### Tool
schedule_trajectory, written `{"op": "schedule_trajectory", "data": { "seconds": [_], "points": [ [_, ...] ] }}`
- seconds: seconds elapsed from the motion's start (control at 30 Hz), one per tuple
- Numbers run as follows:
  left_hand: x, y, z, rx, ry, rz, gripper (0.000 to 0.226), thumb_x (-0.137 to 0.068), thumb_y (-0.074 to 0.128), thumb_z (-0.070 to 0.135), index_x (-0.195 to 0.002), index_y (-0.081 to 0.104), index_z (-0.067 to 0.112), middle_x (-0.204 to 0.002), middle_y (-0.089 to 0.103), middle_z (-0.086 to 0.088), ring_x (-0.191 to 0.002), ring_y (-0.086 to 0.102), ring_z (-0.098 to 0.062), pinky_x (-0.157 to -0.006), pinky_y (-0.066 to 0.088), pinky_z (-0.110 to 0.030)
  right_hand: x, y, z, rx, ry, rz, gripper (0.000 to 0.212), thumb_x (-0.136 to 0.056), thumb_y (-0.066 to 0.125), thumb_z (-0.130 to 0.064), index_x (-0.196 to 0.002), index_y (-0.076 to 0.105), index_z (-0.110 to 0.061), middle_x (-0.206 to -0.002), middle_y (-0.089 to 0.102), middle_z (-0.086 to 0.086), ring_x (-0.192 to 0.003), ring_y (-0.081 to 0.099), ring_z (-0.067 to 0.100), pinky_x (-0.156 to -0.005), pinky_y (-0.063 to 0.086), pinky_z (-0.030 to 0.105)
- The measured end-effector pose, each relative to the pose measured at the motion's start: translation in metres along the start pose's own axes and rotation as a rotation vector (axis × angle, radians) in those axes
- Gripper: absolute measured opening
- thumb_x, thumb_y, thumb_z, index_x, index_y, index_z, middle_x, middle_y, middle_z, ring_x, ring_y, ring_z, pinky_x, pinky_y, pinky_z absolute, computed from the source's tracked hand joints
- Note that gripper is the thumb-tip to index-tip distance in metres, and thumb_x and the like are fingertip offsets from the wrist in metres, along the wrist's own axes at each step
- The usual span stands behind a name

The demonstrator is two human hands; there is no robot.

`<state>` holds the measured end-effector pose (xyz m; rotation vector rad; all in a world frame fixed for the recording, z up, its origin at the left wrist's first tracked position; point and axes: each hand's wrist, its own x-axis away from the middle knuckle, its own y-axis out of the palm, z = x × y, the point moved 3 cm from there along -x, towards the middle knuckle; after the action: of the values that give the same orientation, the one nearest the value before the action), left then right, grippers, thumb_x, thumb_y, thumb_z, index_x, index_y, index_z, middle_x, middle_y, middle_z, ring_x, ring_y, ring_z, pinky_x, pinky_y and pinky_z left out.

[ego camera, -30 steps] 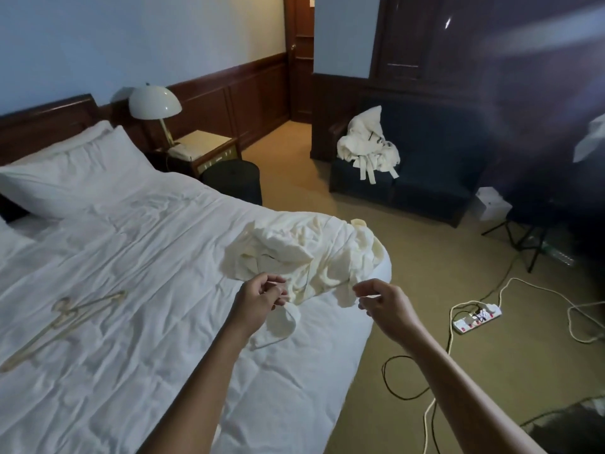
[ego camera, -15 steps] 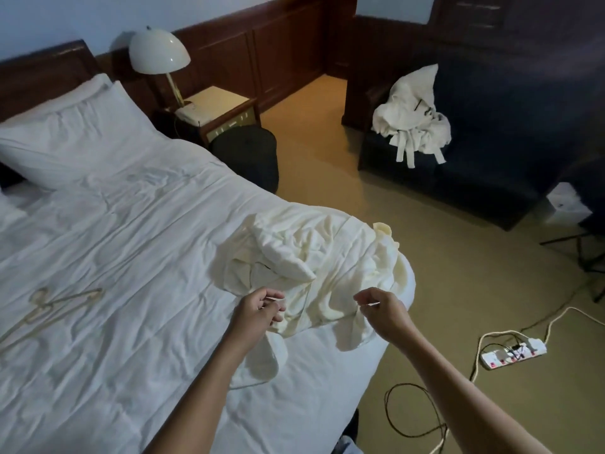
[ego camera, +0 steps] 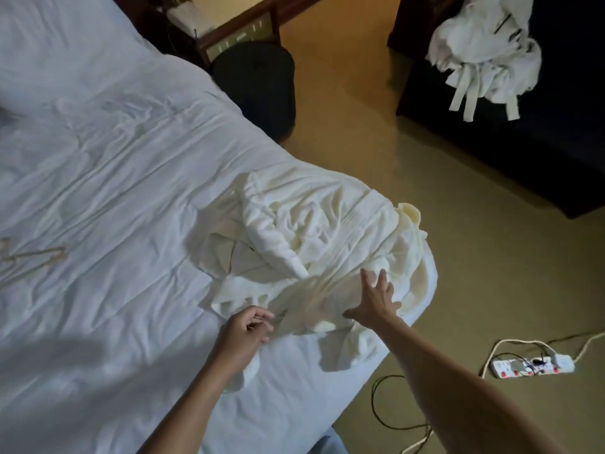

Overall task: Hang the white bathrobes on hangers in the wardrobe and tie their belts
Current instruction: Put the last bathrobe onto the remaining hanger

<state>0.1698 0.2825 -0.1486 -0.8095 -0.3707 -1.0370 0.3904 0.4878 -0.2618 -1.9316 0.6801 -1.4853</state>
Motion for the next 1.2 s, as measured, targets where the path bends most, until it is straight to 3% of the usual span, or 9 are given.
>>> {"op": "schedule_trajectory", "data": {
  "seconds": [0.2, 0.37, 0.53, 0.6, 0.7, 0.8, 0.97, 1.1, 1.2],
  "points": [
    [-0.004, 0.023, -0.041, 0.055, -0.134, -0.063, 0.024, -0.084, 0.059, 0.02, -0.089, 0.073, 0.039, -0.09, 0.077, 0.003, -0.075, 0.074, -0.017, -0.074, 0.052, -0.033, -0.029, 0.009, 0.012, -0.071, -0.121, 0.074, 0.045, -0.085, 0.062, -0.022, -0.129, 0.053, -0.024, -0.12, 0.054, 0.01, -0.109, 0.06, 0.037, -0.078, 0.051, 0.041],
    [0.017, 0.021, -0.035, 0.172, -0.168, -0.019, 0.01, -0.096, 0.063, 0.023, -0.1, 0.073, 0.024, -0.096, 0.078, 0.001, -0.089, 0.074, -0.022, -0.082, 0.055, -0.039, 0.015, -0.036, -0.024, -0.282, -0.234, 0.135, 0.033, -0.077, 0.066, -0.02, -0.109, 0.06, -0.026, -0.095, 0.067, 0.001, -0.092, 0.062, 0.03, -0.069, 0.04, 0.034],
    [0.033, 0.015, -0.009, 0.524, -0.364, -0.063, 0.046, -0.091, 0.058, 0.067, -0.115, 0.067, 0.029, -0.115, 0.074, -0.003, -0.105, 0.071, -0.023, -0.095, 0.049, -0.042, 0.117, -0.073, -0.078, -0.636, -0.407, 0.105, 0.021, -0.077, 0.07, -0.022, -0.093, 0.06, -0.032, -0.083, 0.069, -0.009, -0.082, 0.065, 0.013, -0.065, 0.051, 0.028],
    [0.037, 0.01, 0.007, 0.689, -0.352, -0.224, 0.063, -0.09, 0.048, 0.078, -0.116, 0.07, 0.025, -0.106, 0.077, -0.003, -0.101, 0.072, -0.028, -0.098, 0.049, -0.052, 0.168, -0.07, -0.105, -0.672, -0.535, 0.027, 0.024, -0.077, 0.073, -0.02, -0.096, 0.063, -0.031, -0.088, 0.069, -0.01, -0.086, 0.065, 0.008, -0.071, 0.054, 0.028],
    [0.051, -0.018, 0.02, 0.593, -0.189, -0.304, 0.054, -0.088, 0.06, 0.063, -0.106, 0.066, 0.013, -0.083, 0.073, -0.001, -0.088, 0.07, -0.033, -0.077, 0.056, -0.05, 0.233, -0.042, -0.135, -0.655, -0.706, -0.018, 0.032, -0.072, 0.072, -0.026, -0.102, 0.063, -0.034, -0.1, 0.067, -0.009, -0.095, 0.065, 0.012, -0.082, 0.054, 0.036],
    [0.07, -0.07, -0.005, 0.479, -0.103, -0.038, 0.011, -0.092, 0.063, 0.022, -0.089, 0.066, 0.011, -0.084, 0.069, -0.008, -0.09, 0.069, -0.035, -0.076, 0.057, -0.044, 0.276, -0.013, -0.146, -0.694, -0.72, -0.023, 0.039, -0.078, 0.076, -0.028, -0.114, 0.063, -0.035, -0.112, 0.065, -0.012, -0.101, 0.064, 0.011, -0.085, 0.055, 0.037],
    [0.131, -0.148, -0.051, 0.906, -0.013, 0.014, 0.035, -0.092, 0.055, 0.005, -0.123, 0.07, 0.004, -0.112, 0.074, -0.02, -0.092, 0.074, -0.03, -0.079, 0.06, -0.039, 0.323, 0.035, -0.155, -0.753, -0.624, -0.181, 0.056, -0.078, 0.07, -0.021, -0.128, 0.059, -0.045, -0.131, 0.061, -0.01, -0.11, 0.065, 0.009, -0.089, 0.058, 0.033],
    [0.2, -0.2, -0.074, 0.823, 0.198, -0.039, 0.039, -0.081, 0.062, 0.002, -0.118, 0.073, 0.01, -0.113, 0.074, -0.019, -0.096, 0.074, -0.032, -0.08, 0.059, -0.039, 0.326, 0.059, -0.175, -0.606, -0.481, 0.171, 0.072, -0.082, 0.07, -0.007, -0.145, 0.043, -0.03, -0.145, 0.05, 0.003, -0.116, 0.06, 0.017, -0.095, 0.055, 0.039],
    [0.249, -0.236, -0.086, 0.701, 0.332, -0.076, 0.036, -0.071, 0.068, 0.009, -0.105, 0.076, 0.011, -0.104, 0.075, -0.018, -0.092, 0.072, -0.031, -0.076, 0.057, -0.036, 0.319, 0.057, -0.209, -0.429, -0.486, 0.386, 0.098, -0.079, 0.079, -0.017, -0.158, 0.022, -0.023, -0.159, 0.028, 0.012, -0.142, 0.036, 0.031, -0.112, 0.041, 0.046]
  ]
}}
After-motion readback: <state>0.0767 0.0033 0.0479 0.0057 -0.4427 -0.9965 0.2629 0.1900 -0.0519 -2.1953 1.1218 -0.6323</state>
